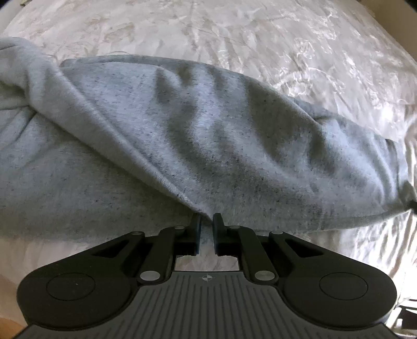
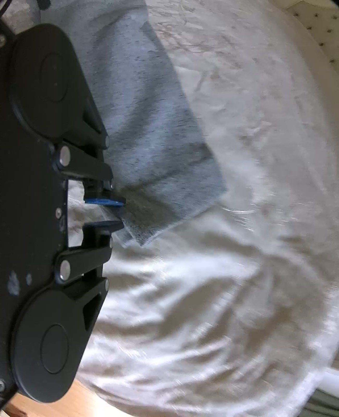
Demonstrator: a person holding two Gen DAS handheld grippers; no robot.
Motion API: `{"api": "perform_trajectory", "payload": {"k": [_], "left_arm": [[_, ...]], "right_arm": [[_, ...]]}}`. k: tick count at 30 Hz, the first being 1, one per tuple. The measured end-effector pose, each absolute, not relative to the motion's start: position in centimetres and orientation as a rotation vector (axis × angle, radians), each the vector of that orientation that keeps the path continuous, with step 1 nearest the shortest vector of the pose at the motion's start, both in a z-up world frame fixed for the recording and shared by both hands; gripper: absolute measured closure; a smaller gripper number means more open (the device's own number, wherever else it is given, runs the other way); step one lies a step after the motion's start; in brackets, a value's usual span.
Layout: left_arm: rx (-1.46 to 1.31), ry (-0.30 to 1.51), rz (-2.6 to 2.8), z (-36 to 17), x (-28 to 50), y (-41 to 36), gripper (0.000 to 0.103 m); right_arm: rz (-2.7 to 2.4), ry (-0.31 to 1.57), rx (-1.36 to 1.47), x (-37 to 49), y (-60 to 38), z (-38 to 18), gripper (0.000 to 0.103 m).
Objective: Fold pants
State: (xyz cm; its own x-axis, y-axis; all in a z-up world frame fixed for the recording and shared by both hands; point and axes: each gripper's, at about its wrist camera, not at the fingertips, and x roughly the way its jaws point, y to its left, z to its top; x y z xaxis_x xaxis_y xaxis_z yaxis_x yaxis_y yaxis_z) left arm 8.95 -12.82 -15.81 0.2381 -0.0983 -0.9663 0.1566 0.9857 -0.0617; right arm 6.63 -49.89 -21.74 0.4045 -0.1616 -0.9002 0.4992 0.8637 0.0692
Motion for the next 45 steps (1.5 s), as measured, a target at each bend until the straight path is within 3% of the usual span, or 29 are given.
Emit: {"api": "perform_trajectory", "payload": {"k": [1,8,14,22,29,35,37,40,45], "left_arm": [[0.058,1.317,-0.172,-15.8,8.8,-12.8,0.093],[0.03,1.361,-0.146,-17.0,8.7,-13.5,0.093],[0.01,1.385,-0.117,-17.7,8.6,-13.2,0.093],[-0.049,1.391,-0.064,-18.3,8.8,-11.9,0.093],[-0.087,1.39,-0.034,-18.5,8.3,-10.8,0.093],[-0.093,1.388,-0.025,-18.4,8.2,-10.7,0.093],[-0.095,1.387,-0.024,-18.4,8.1,-10.7,0.093],[-0.096,1.384,-0.02,-18.5,8.0,-10.6,0.093],[-0.096,1.379,-0.017,-18.5,7.7,-10.8,0.093]], "right_arm": [[-0.432,1.05,0.331,6.3,-49.5,-20.9,0.085],[-0.179,0.88,0.256,9.3,-46.6,-16.5,0.084],[0.218,0.942,0.331,16.1,-42.7,-18.1,0.084],[0.547,1.031,0.162,23.3,-36.1,-20.5,0.084],[0.617,1.123,0.116,24.2,-34.0,-23.2,0.072],[0.635,1.146,0.125,24.4,-33.0,-24.4,0.069],[0.666,1.146,0.143,24.3,-32.8,-24.5,0.072],[0.702,1.134,0.15,24.1,-32.6,-24.1,0.101],[0.631,1.006,0.072,24.1,-32.2,-21.9,0.101]]}}
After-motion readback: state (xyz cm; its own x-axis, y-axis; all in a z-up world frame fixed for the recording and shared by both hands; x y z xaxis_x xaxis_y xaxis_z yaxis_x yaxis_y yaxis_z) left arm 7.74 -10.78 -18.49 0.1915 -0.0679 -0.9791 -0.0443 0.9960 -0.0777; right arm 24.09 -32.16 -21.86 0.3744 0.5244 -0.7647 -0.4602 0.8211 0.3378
